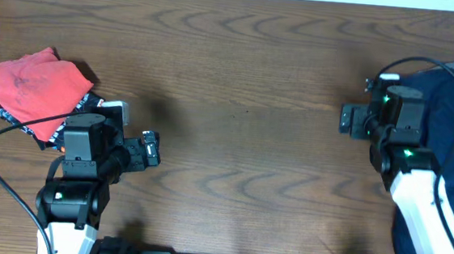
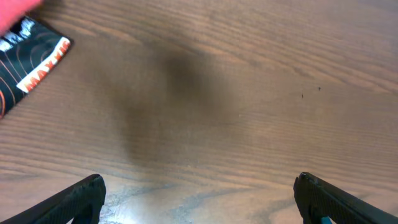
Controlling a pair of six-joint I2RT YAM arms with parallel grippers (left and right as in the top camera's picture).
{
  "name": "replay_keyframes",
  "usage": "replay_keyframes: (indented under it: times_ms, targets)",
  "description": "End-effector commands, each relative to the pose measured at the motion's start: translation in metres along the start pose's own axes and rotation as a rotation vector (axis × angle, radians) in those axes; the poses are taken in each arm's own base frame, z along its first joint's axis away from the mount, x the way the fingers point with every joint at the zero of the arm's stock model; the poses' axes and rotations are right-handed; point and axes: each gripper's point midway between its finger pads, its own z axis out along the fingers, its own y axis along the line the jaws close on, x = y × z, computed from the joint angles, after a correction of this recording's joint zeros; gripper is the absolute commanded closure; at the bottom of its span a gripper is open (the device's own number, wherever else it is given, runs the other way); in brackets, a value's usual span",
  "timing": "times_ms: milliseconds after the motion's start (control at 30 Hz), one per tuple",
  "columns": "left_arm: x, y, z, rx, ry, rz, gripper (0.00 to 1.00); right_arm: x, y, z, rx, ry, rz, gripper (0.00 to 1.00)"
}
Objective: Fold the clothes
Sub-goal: 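Reach the right gripper to the navy shirt edge and grasp it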
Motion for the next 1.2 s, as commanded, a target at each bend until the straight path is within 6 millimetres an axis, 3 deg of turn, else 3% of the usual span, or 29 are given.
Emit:
replay_keyframes:
  times_ms: [0, 200, 400, 667, 733, 800, 867, 1167]
  targets:
    - [-0.005, -0.003, -0.001, 0.012, 0.0, -0.011, 0.02, 0.004, -0.035, 0.022, 0.145, 0.04, -0.07, 0.04]
    - [-0.002, -0.001, 0.004, 0.008, 0.023, -0.015, 0.02, 0.044, -0.078, 0.064, 0.231, 0.167, -0.044, 0.08]
    - [0.0, 0.0, 0.007, 0.004, 0.039, -0.018, 0.02, 0.07, -0.106, 0.085, 0.278, 0.22, 0.039, 0.19]
    - [0.001, 0.0, 0.01, 0.001, 0.051, -0.02, 0.02, 0.094, -0.124, 0.1, 0.305, 0.263, 0.109, 0.26]
    - [0.001, 0.0, 0.01, 0.001, 0.051, -0.02, 0.02, 0.099, -0.126, 0.103, 0.318, 0.278, 0.107, 0.33]
    - [0.001, 0.0, 0.01, 0.001, 0.05, -0.02, 0.02, 0.1, -0.129, 0.103, 0.338, 0.28, 0.106, 0.46]
    - [0.001, 0.0, 0.01, 0.001, 0.05, -0.02, 0.02, 0.097, -0.13, 0.103, 0.344, 0.267, 0.11, 0.51]
    - [0.001, 0.002, 0.011, -0.011, 0.052, -0.02, 0.02, 0.08, -0.136, 0.097, 0.368, 0.219, 0.124, 0.49]
